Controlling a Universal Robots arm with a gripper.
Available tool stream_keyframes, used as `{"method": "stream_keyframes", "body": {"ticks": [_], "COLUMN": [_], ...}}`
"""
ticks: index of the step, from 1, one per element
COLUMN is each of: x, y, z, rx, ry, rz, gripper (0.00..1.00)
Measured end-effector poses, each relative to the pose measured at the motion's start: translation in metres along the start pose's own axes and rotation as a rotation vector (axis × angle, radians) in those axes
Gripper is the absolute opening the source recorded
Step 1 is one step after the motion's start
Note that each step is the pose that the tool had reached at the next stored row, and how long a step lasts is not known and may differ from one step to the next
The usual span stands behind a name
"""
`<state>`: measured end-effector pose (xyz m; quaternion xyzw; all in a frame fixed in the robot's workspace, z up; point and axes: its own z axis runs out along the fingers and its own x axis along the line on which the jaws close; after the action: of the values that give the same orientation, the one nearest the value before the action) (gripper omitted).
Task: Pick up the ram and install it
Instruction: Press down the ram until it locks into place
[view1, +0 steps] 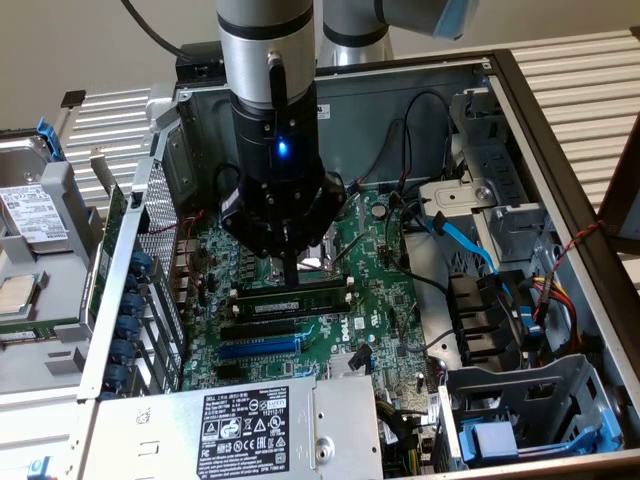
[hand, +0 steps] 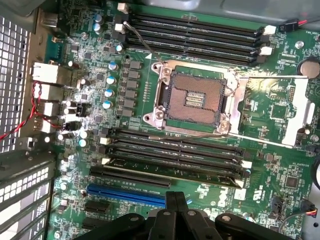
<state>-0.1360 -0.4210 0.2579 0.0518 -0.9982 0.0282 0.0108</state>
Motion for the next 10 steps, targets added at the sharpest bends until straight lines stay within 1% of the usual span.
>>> {"method": "stream_keyframes", "body": {"ticks": [4, 10], "x": [0.0000, 0.0000], "y": [0.0000, 0.0000], "z": [0.0000, 0.0000], "rx": [-0.0013, -0.0031], "ry": [0.0030, 0.0069], "rz": [0.056, 0.126], "gripper": [0.11, 0.11]}}
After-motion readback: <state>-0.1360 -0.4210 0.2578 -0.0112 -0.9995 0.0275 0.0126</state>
